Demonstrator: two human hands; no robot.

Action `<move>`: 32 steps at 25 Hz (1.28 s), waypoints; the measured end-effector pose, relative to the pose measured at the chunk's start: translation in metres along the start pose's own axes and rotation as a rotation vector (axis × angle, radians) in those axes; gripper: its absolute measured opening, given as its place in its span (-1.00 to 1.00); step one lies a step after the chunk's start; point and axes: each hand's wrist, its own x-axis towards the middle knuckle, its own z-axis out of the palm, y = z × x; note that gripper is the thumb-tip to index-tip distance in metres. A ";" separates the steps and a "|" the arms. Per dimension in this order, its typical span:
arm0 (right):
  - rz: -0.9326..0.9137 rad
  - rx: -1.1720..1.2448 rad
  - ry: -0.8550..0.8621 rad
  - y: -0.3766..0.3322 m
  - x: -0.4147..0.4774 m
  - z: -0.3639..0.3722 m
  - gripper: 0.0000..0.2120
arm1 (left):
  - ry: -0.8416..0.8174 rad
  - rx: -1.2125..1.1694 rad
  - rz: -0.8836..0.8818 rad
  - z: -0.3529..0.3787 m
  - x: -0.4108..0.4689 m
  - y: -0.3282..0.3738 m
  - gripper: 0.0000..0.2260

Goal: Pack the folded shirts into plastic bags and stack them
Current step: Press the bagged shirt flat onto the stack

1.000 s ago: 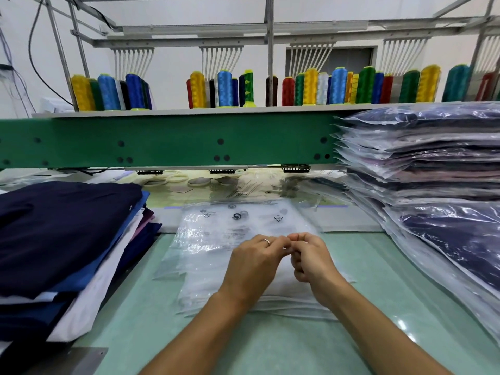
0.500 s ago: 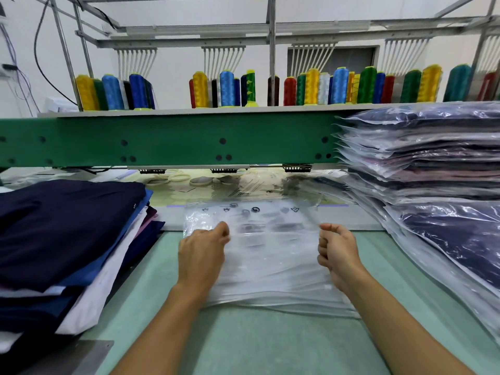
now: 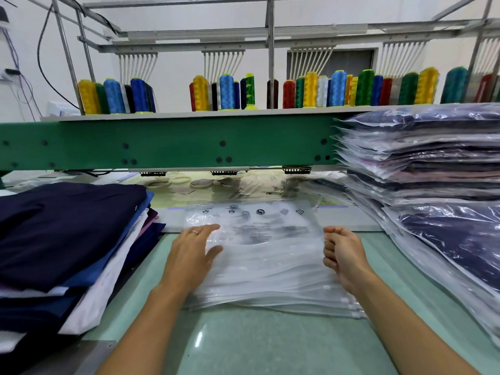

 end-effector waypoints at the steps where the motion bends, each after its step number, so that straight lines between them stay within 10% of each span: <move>1: -0.007 -0.024 -0.022 0.000 -0.001 0.001 -0.83 | -0.018 -0.032 0.013 0.001 -0.001 0.004 -0.77; 22: -0.887 -1.064 -0.015 0.015 -0.010 0.012 -0.81 | 0.178 -0.338 0.019 0.008 -0.002 0.026 -0.92; 27: -1.070 -1.187 -0.154 0.016 -0.010 0.018 -0.51 | 0.282 -0.212 0.084 0.006 0.001 0.024 -0.78; 32: -0.990 -1.305 -0.147 0.021 -0.002 0.015 -0.34 | 0.040 0.051 0.030 0.010 0.000 0.017 -0.64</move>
